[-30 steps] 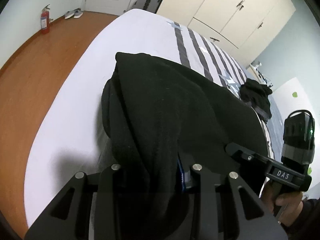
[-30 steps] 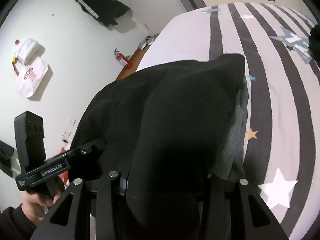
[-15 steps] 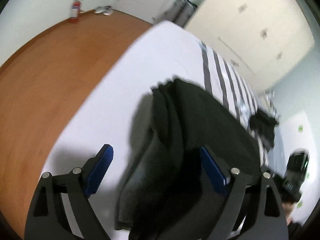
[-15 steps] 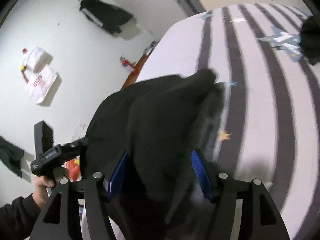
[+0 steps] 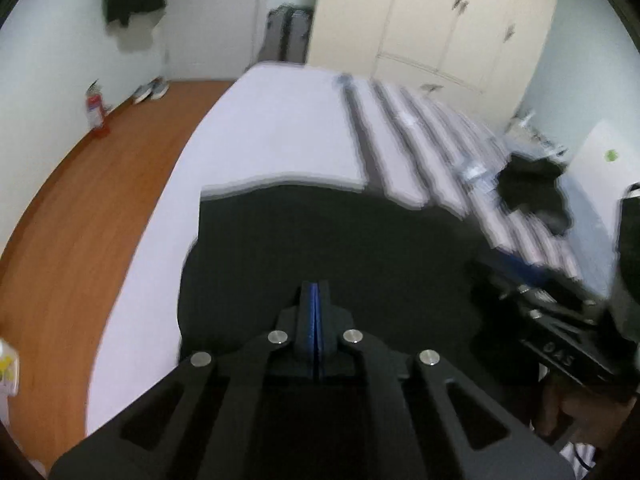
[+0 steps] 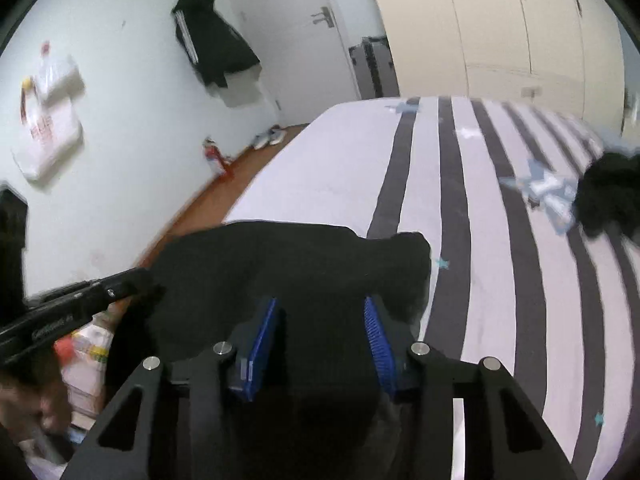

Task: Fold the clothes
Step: 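Lower the folded black garment onto the duvet with both grippers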

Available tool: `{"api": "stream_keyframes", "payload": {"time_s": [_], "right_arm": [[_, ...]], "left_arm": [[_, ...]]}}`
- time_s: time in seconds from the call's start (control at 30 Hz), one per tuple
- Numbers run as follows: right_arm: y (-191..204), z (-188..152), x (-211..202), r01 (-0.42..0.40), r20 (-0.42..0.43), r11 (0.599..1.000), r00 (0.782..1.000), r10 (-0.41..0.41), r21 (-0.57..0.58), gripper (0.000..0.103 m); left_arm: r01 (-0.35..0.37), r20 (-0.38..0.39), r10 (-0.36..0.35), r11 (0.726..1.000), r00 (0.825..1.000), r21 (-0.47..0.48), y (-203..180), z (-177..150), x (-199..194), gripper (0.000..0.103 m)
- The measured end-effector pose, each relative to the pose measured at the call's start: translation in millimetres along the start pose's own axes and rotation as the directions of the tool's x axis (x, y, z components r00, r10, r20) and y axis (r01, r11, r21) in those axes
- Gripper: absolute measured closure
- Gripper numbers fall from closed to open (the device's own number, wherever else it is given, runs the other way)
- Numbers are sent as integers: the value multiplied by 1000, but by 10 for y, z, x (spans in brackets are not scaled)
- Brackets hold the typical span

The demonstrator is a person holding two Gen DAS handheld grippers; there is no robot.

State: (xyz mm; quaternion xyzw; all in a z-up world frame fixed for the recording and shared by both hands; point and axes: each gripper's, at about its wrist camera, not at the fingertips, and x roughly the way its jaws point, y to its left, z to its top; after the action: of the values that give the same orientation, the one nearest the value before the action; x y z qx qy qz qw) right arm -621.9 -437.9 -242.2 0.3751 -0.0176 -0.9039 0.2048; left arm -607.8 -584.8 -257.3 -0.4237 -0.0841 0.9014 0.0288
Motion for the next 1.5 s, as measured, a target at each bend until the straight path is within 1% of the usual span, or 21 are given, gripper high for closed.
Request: {"api": "stream_keyframes", "payload": {"time_s": [0.03, 0.17, 0.3, 0.33, 0.37, 0.47, 0.53, 0.6, 0.7, 0.73, 0.77, 0.8, 0.93, 1.07, 1.13, 1.17, 1.2, 1.27, 1.37, 1.43, 1.5], "right_arm": [[20, -71, 86, 32, 4, 999, 999, -32, -13, 62], [71, -244, 145, 65, 70, 995, 996, -59, -77, 62], [-66, -66, 35, 19, 16, 999, 1000, -18, -35, 62], [-101, -20, 8, 7, 1, 1000, 1000, -7, -23, 62], [-154, 78, -74, 28, 8, 1000, 1000, -28, 3, 62], [-228, 369, -315, 18, 122, 995, 992, -31, 103, 58], [-147, 500, -178, 15, 113, 994, 993, -26, 104, 58], [47, 497, 62, -1, 91, 999, 996, -3, 42, 58], [203, 331, 613, 41, -40, 997, 998, -43, -67, 65], [156, 244, 756, 44, -78, 997, 996, -48, -56, 66], [75, 188, 820, 27, -89, 1000, 996, -28, -11, 71], [33, 175, 823, 22, -78, 1000, 997, -21, 14, 74], [18, 151, 780, 28, -69, 1000, 997, -27, 10, 75], [-71, 244, 787, 56, -87, 998, 995, -55, 11, 77], [-193, 254, 800, 70, -87, 997, 994, -68, 15, 87], [-254, 251, 806, 70, -91, 998, 993, -70, -1, 98], [-279, 243, 785, 69, -88, 997, 994, -70, -21, 103], [-361, 248, 764, 62, -86, 997, 994, -65, -42, 103], [-601, 360, 757, 103, -93, 995, 990, -102, 8, 103], [-790, 430, 696, 123, -92, 987, 989, -114, 100, 96], [-882, 485, 596, 120, -91, 983, 990, -107, 141, 95]], "left_arm": [[3, 11, -3, 1000, 1000, -14, 82, -66, 42, 101], [23, 38, -21, 999, 999, -49, 126, -104, 41, 101], [22, 47, -18, 997, 999, -78, 93, 64, -120, 101], [6, 71, -2, 998, 997, -67, 66, 140, -196, 101], [12, 93, -8, 999, 996, -49, 33, 221, -247, 101], [63, 132, -62, 998, 989, -3, -74, 482, -267, 101], [78, 113, -78, 997, 991, -1, -110, 607, -53, 101], [77, 74, -77, 997, 994, -7, -105, 663, 208, 101], [52, -10, -53, 998, 999, -41, 48, 439, 676, 101], [57, 2, -57, 996, 998, -61, 101, 370, 724, 101], [66, 17, -64, 995, 998, -77, 120, 357, 722, 101], [73, 21, -72, 994, 997, -83, 127, 356, 714, 101], [99, 8, -98, 990, 995, -103, 172, 401, 676, 101], [77, -2, -77, 994, 997, -81, 174, 460, 636, 101], [64, -3, -64, 995, 998, -78, 202, 436, 626, 101], [27, 0, -27, 996, 1000, -83, 245, 449, 603, 101], [15, 6, -14, 993, 1000, -113, 336, 470, 570, 101], [-36, 10, 38, 986, 999, -165, 488, 493, 524, 101], [-103, 1, 105, 979, 994, -175, 575, 523, 463, 100], [-105, 13, 108, 985, 994, -140, 511, 570, 378, 100], [-68, 29, 71, 993, 997, -96, 373, 603, 327, 99]]}}
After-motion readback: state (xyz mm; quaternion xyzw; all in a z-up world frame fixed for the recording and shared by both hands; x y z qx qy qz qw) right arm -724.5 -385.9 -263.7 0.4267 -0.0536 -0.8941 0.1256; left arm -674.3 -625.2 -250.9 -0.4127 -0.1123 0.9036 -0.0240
